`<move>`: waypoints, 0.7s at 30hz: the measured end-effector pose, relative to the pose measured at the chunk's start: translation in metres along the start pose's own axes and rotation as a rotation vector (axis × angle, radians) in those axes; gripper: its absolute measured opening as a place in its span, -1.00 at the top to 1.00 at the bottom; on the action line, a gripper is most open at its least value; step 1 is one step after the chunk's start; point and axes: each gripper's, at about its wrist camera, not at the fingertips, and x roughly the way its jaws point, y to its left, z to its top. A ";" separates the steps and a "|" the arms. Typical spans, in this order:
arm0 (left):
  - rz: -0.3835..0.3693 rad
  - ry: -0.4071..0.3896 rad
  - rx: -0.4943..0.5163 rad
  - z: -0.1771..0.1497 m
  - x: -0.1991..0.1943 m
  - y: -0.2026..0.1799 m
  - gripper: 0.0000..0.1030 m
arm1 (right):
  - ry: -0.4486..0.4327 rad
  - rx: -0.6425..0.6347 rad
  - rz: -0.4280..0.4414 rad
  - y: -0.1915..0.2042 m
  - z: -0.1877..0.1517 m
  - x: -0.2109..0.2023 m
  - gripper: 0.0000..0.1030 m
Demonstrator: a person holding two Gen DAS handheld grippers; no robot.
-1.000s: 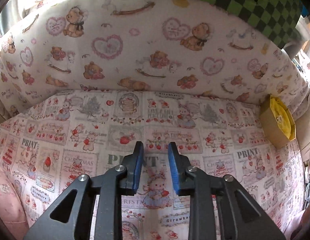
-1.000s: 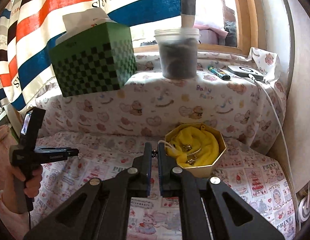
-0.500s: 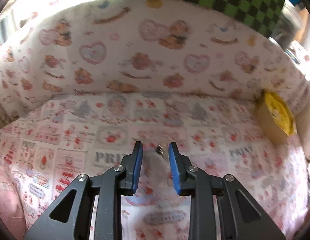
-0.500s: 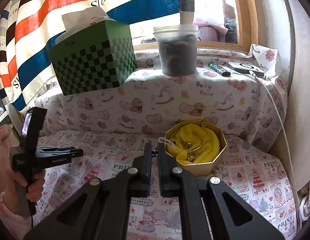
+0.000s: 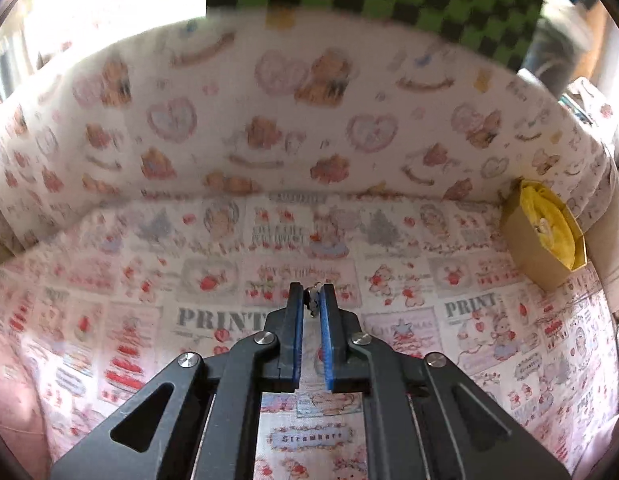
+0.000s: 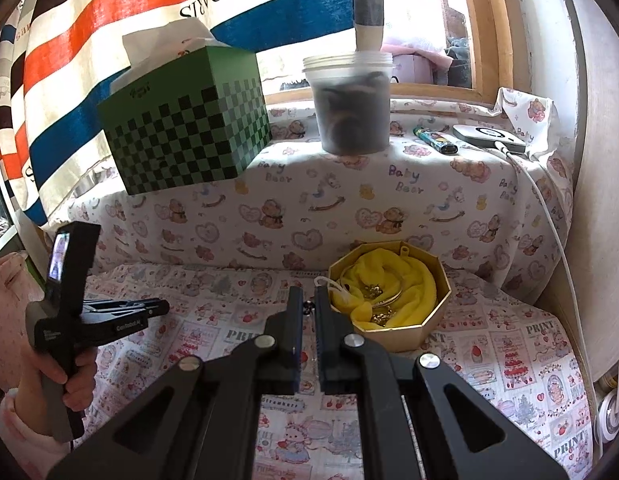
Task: Organize jewelry
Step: 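Carry the earring and chain bracelet over the gold box and open both grippers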
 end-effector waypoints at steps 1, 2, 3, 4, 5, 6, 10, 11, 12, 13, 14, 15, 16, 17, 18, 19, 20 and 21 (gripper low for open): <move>-0.007 -0.015 0.002 0.001 -0.006 -0.002 0.86 | -0.005 0.000 0.003 0.000 0.001 -0.002 0.90; -0.027 -0.034 0.000 0.002 -0.013 -0.005 0.86 | -0.016 0.000 0.007 -0.001 0.002 -0.004 0.90; -0.041 -0.051 -0.001 0.002 -0.021 -0.008 0.86 | -0.028 0.001 0.010 -0.002 0.003 -0.006 0.90; -0.051 -0.069 -0.002 0.002 -0.029 -0.012 0.86 | -0.036 0.000 0.010 -0.004 0.005 -0.008 0.90; -0.061 -0.082 0.001 0.004 -0.035 -0.014 0.86 | -0.042 -0.002 0.011 -0.005 0.008 -0.010 0.90; -0.078 -0.098 0.008 0.005 -0.043 -0.019 0.86 | -0.049 -0.001 0.015 -0.007 0.012 -0.012 0.90; -0.121 -0.160 0.037 0.014 -0.070 -0.047 0.86 | -0.124 0.008 0.007 -0.021 0.038 -0.032 0.90; -0.142 -0.163 0.040 0.017 -0.076 -0.051 0.86 | -0.145 0.012 0.002 -0.026 0.046 -0.037 0.90; -0.174 -0.166 0.049 0.021 -0.080 -0.061 0.86 | -0.161 0.016 -0.002 -0.030 0.052 -0.041 0.90; -0.199 -0.170 0.061 0.024 -0.082 -0.068 0.86 | -0.182 0.023 -0.005 -0.036 0.060 -0.045 0.90; -0.210 -0.175 0.072 0.025 -0.086 -0.075 0.86 | -0.195 0.031 -0.008 -0.041 0.065 -0.048 0.90; -0.213 -0.182 0.084 0.032 -0.087 -0.086 0.86 | -0.207 0.041 -0.007 -0.047 0.071 -0.049 0.90; -0.217 -0.186 0.093 0.037 -0.086 -0.097 0.86 | -0.207 0.043 -0.003 -0.051 0.075 -0.049 0.90; -0.227 -0.185 0.099 0.041 -0.085 -0.107 0.86 | -0.205 0.044 -0.006 -0.056 0.080 -0.046 0.90; -0.240 -0.180 0.101 0.045 -0.082 -0.112 0.86 | -0.204 0.045 -0.015 -0.059 0.081 -0.045 0.90; -0.254 -0.169 0.105 0.051 -0.078 -0.124 0.86 | -0.201 0.039 -0.026 -0.062 0.084 -0.041 0.90; -0.263 -0.158 0.110 0.056 -0.073 -0.132 0.86 | -0.196 0.031 -0.033 -0.065 0.085 -0.036 0.90; -0.269 -0.148 0.115 0.058 -0.069 -0.141 0.86 | -0.191 0.028 -0.039 -0.068 0.085 -0.034 0.90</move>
